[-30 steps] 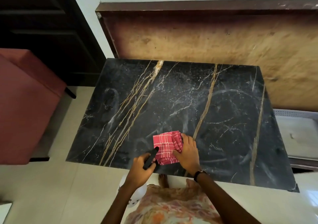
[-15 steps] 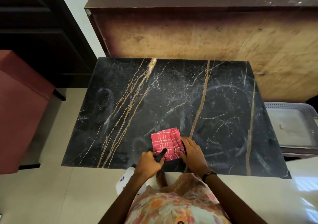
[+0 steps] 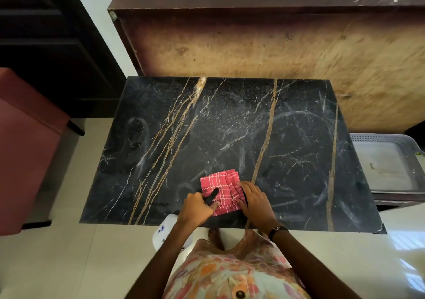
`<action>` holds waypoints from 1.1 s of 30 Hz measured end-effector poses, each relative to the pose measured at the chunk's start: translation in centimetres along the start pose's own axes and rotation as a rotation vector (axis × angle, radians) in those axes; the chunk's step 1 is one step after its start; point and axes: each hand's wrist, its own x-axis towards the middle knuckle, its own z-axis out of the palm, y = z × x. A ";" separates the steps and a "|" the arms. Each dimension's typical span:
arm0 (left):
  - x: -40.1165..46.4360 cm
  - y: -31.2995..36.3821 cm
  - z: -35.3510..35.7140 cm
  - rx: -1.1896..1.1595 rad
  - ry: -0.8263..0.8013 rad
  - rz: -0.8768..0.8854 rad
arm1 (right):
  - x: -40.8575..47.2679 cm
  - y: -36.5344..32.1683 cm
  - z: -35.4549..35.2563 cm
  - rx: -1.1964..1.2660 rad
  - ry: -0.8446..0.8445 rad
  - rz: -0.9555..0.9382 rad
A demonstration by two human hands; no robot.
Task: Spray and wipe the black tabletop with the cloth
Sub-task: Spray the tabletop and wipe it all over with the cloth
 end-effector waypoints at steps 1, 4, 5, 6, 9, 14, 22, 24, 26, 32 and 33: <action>0.1 0.0 -0.3 -0.003 0.001 -0.006 | 0.0 0.1 0.0 -0.003 -0.001 -0.001; 0.3 -0.3 -0.9 -0.024 0.035 -0.010 | 0.1 0.1 0.1 0.003 0.005 0.001; 0.3 -0.3 -1.1 -0.028 0.050 -0.020 | 0.1 0.1 0.1 -0.001 0.004 0.001; 0.3 -0.4 -1.2 -0.029 0.064 -0.024 | 0.2 0.0 0.1 -0.007 0.000 0.002; 0.3 -0.6 -1.4 -0.024 0.072 -0.029 | 0.2 0.1 0.2 -0.005 -0.006 0.008; 0.1 -1.3 -1.7 0.017 0.009 -0.029 | 0.3 0.1 0.2 0.005 -0.010 0.011; -1.4 -2.5 -0.9 0.033 0.008 -0.056 | 0.2 0.1 0.1 0.006 0.011 -0.014; -1.7 -2.7 -0.5 0.027 -0.038 -0.037 | 0.2 0.1 0.2 0.007 0.015 -0.015; -2.0 -2.6 0.0 0.050 -0.077 -0.025 | 0.2 0.1 0.2 -0.004 0.015 -0.015; -2.2 -1.4 0.6 0.068 -0.072 -0.025 | 0.3 0.1 0.2 0.003 0.025 -0.025; -2.1 -1.0 0.6 0.065 -0.071 -0.009 | 0.3 0.1 0.2 0.003 0.029 -0.026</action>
